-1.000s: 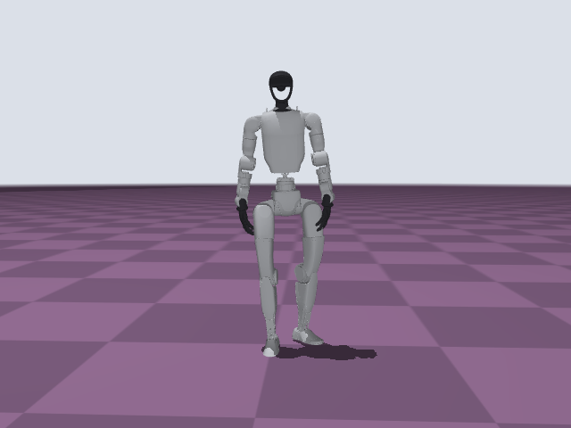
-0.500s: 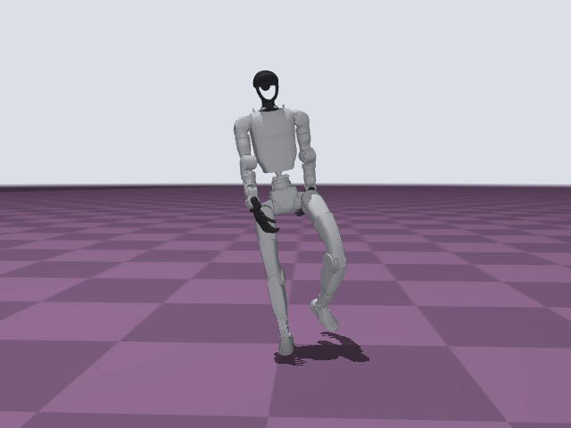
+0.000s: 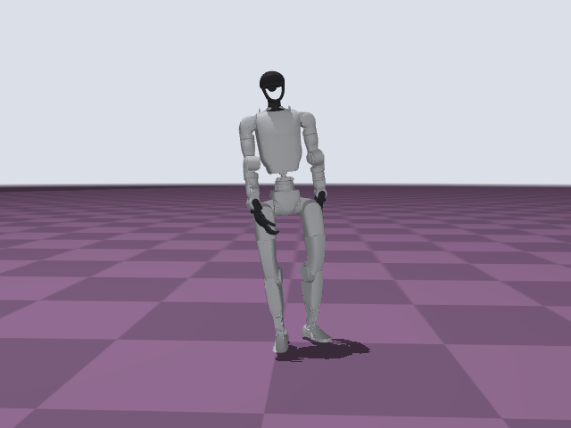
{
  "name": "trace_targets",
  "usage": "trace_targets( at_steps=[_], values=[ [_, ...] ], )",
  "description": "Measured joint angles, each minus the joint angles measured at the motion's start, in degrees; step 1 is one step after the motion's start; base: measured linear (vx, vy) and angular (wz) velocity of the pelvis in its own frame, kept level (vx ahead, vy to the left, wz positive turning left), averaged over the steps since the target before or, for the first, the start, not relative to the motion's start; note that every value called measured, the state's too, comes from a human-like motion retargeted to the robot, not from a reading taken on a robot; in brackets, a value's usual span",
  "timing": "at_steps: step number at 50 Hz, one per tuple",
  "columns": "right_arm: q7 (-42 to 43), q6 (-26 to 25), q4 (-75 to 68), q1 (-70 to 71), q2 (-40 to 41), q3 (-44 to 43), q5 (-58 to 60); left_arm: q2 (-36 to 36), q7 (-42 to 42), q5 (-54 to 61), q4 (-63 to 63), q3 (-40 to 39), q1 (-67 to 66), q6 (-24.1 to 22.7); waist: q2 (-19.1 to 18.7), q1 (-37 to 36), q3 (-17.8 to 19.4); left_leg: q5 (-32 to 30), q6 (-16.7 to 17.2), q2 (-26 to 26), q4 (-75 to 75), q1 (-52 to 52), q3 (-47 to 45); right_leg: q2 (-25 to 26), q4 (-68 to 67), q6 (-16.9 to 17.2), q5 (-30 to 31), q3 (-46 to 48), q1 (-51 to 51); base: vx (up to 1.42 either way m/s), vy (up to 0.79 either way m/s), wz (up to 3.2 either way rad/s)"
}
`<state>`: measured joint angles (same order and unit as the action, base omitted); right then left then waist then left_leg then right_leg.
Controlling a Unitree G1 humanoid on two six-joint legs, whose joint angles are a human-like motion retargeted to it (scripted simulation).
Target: In place motions
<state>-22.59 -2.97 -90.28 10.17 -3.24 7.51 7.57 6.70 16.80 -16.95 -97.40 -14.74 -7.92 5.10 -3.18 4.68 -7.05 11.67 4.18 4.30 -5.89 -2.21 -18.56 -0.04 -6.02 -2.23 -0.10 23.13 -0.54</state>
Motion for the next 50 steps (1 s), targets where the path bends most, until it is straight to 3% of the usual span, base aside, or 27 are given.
trace_targets(
  at_steps=[5, 12, 17, 20, 23, 25, 28, 34, 38, 44, 50],
  values=[
    [-0.1, 1.4, 1.4, -3.1, -1.8, -0.1, 1.2, 1.4, 2.8, -0.6, 1.2, 1.0, 4.6, -2.1, 1.0, 1.6, 1.0, -0.1, -1.2, -0.5, 0.8, 0.8, -1.8, -1.7, -0.1, 1.2, 0.9, 2.1, -0.2, -0.01, 0.15, 0.41],
    [1.9, 1.6, 2.4, -7.3, -4.5, 0.1, 9.7, 2.2, 4.1, 0.7, 0.0, 3.6, 7.7, -0.9, 2.7, 0.1, 1.8, 1.5, -3.3, -2.5, -0.4, 0.6, 0.5, -3.3, -1.4, 1.8, 1.5, 0.7, -0.1, 0.06, 0.2, -0.16],
    [4.5, 0.3, 2.6, -10.6, -5.5, -3.4, 13.5, 1.2, 7.1, 2.7, 0.0, 10.2, 8.5, 1.0, 1.7, 1.5, 2.6, 2.2, -4.1, -2.1, 0.1, -0.4, 0.8, -3.6, -6.2, 2.1, 2.6, -0.1, -1.3, 0.06, 0.2, -0.12],
    [7.6, -5.2, 2.7, -13.0, -5.9, -6.7, 15.5, -0.2, 8.7, 1.9, 0.0, 14.9, 10.9, 2.2, 0.6, 2.1, 4.7, 2.3, -4.5, -0.7, 0.2, -1.5, 0.2, -4.3, -14.6, 1.5, 8.1, -1.1, -4.3, -0.01, 0.16, -0.2],
    [8.0, -7.4, 1.2, -14.4, -7.0, -7.5, 17.1, -2.1, 9.3, 2.5, 0.0, 15.3, 15.8, 1.3, -0.9, 2.8, 8.0, 2.4, -4.5, 1.5, 0.1, -2.4, -1.4, -5.0, -27.9, -2.1, 17.2, -3.0, -11.0, -0.14, 0.21, -0.46],
    [7.0, -7.7, 0.1, -15.1, -8.2, -7.8, 18.8, -3.2, 10.6, 4.1, 0.1, 14.6, 20.2, 0.0, -1.2, 3.9, 9.6, 2.7, -4.4, 2.2, -0.5, -2.3, -2.6, -8.7, -40.0, -5.5, 15.6, -2.0, -16.9, -0.15, 0.21, -0.36],
    [4.4, -9.2, -2.1, -16.6, -9.6, -8.0, 21.1, -4.7, 12.0, 5.2, 6.3, 12.0, 24.6, -0.2, -1.1, 8.9, 11.7, 2.5, -4.8, 2.3, -0.5, -2.1, -3.2, -15.6, -56.8, -8.4, 8.5, 0.5, -25.2, -0.14, 0.14, 0.32],
    [1.1, -10.6, -6.8, -20.9, -10.6, -10.4, 18.5, -6.4, 10.3, 7.5, 14.9, 12.9, 30.4, -2.8, -1.8, 15.0, 12.4, 1.2, -5.9, 4.3, -0.6, -0.3, -5.0, -14.6, -71.7, -5.8, 6.3, -3.7, -38.5, -0.03, 0.01, 0.39],
    [1.2, -11.8, -7.1, -22.6, -10.4, -11.8, 14.7, -6.1, 10.9, 7.2, 17.3, 13.4, 31.7, -3.6, -1.4, 16.0, 13.1, 1.5, -6.5, 4.6, -1.4, -0.2, -5.6, -13.7, -69.7, -5.6, 7.0, -4.4, -38.4, -0.01, 0.0, -0.06],
    [0.4, -11.1, -6.5, -20.5, -9.4, -12.8, 14.1, -5.1, 12.0, 4.7, 12.6, 13.6, 29.3, -3.4, 0.1, 12.7, 11.7, 2.0, -6.1, 2.2, -0.3, -2.1, -8.6, -11.7, -53.8, -3.7, 11.0, -4.8, -27.8, 0.02, -0.01, -0.47],
    [2.1, -10.6, -2.9, -18.2, -9.1, -11.1, 20.7, -5.0, 12.5, 2.3, 6.0, 15.3, 21.8, -1.3, -0.2, 8.4, 8.0, 2.3, -5.0, 0.3, 0.8, -2.6, -9.4, -6.4, -26.7, 2.1, 16.7, -7.3, -12.5, 0.1, -0.05, -0.29]
  ],
)
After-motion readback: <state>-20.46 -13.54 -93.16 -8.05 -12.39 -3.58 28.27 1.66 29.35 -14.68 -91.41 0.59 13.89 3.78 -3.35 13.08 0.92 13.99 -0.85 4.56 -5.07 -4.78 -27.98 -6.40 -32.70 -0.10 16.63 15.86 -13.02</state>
